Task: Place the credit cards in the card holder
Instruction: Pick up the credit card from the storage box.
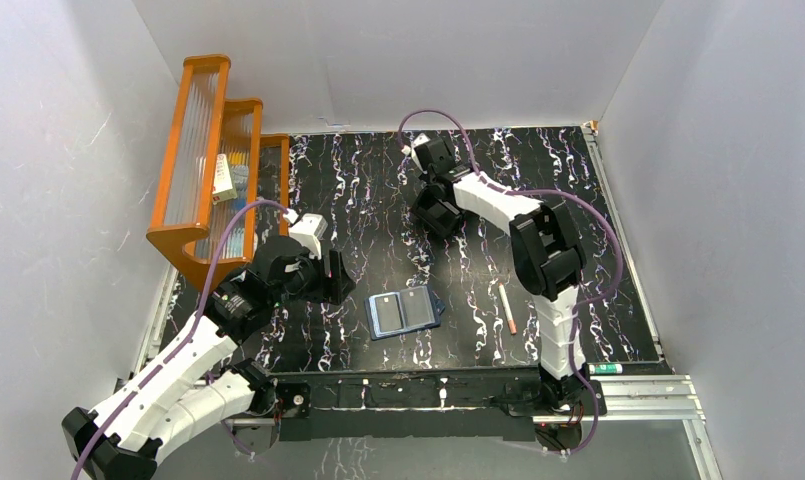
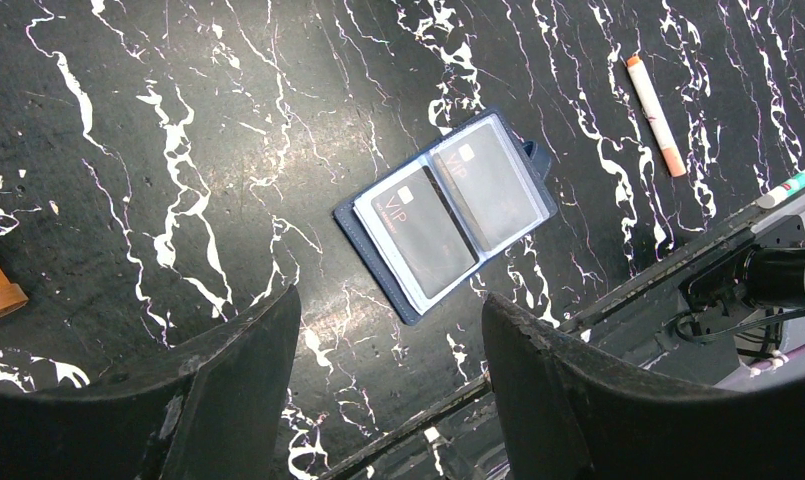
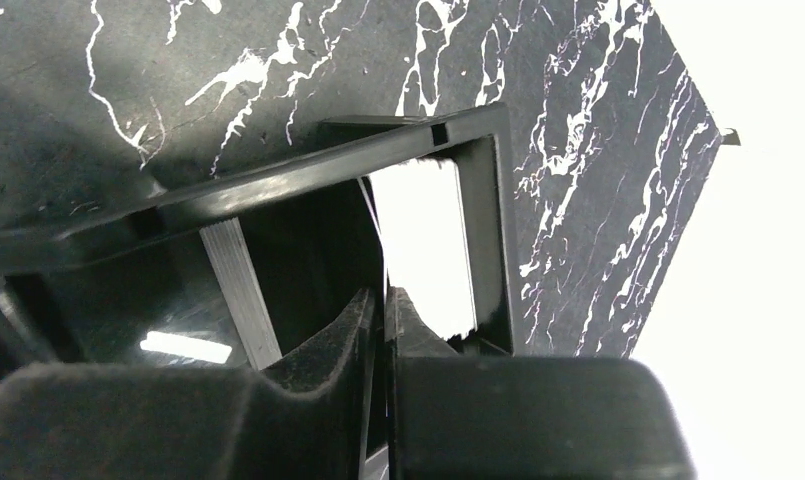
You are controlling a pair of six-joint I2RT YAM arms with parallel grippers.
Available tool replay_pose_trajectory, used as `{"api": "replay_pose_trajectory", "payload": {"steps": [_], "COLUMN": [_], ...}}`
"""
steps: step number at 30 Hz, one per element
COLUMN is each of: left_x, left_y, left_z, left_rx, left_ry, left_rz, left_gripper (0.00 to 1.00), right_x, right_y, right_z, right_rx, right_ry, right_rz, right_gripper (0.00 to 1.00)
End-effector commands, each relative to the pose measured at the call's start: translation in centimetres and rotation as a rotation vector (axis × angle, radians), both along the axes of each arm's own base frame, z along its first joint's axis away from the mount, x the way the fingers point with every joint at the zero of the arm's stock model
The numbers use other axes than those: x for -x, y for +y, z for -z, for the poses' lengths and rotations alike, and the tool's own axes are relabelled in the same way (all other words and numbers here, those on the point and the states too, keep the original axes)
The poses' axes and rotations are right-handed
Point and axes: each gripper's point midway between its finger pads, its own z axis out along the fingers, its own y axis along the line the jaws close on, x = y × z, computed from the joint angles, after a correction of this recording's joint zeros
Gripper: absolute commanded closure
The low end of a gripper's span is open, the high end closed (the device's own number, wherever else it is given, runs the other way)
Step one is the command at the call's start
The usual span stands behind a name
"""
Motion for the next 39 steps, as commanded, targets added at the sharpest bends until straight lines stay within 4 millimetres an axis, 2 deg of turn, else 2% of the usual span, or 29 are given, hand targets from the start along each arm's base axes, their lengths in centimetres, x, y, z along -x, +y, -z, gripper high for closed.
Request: {"api": "replay_pose_trajectory", "payload": {"steps": [1,5,10,16,17,22,23,24,26,32,39], "left_x": [0.0,-0.2,-0.5,-0.2,-0.2,-0.5,-0.5,-0.6,-0.8,-1.4,-1.4], "left_y": [0.5,0.9,1.8,-0.7,-1.4,-3.6,-3.7,-4.0,-4.7,-6.8,-8.0], "left_z": [0.2,0.5,1.1,0.6,0.2,-1.8,-2.2,-2.7,-3.9,-7.3,-9.6], "left_rx": [-0.021,-0.032,-0.066,0.041,0.067,0.167,0.182,0.201,0.261,0.432,0.588], "left_ry": [-0.006,0.004,0.050,0.146,0.160,0.192,0.192,0.189,0.179,0.139,0.076], "left_rz": [-0.009,-0.040,-0.123,-0.105,-0.095,-0.064,-0.067,-0.070,-0.061,-0.029,0.011], "left_gripper": [0.34,0.35,0.36,0.37,0.37,0.38,0.38,0.38,0.38,0.38,0.37], "right_x": [0.0,1.7,4.1,8.3,9.3,14.7,16.1,17.2,19.6,24.6,28.3], "right_y": [0.6,1.6,3.1,5.6,6.1,9.5,10.0,10.6,11.3,11.7,11.8], "right_z": [-5.2,-5.7,-7.2,-9.8,-11.1,-14.7,-14.6,-15.8,-16.2,-18.6,-19.9], "right_rx": [-0.100,-0.186,-0.328,-0.594,-0.659,-1.005,-1.061,-1.132,-1.249,-1.506,-1.693], "right_ry": [-0.079,-0.030,0.026,0.118,0.119,0.197,0.235,0.248,0.294,0.383,0.499], "right_rz": [0.007,-0.018,-0.058,-0.088,-0.107,-0.240,-0.265,-0.306,-0.363,-0.471,-0.593], "right_gripper": [0.88,0.99,1.00,1.00,1.00,1.00,1.00,1.00,1.00,1.00,1.00]}}
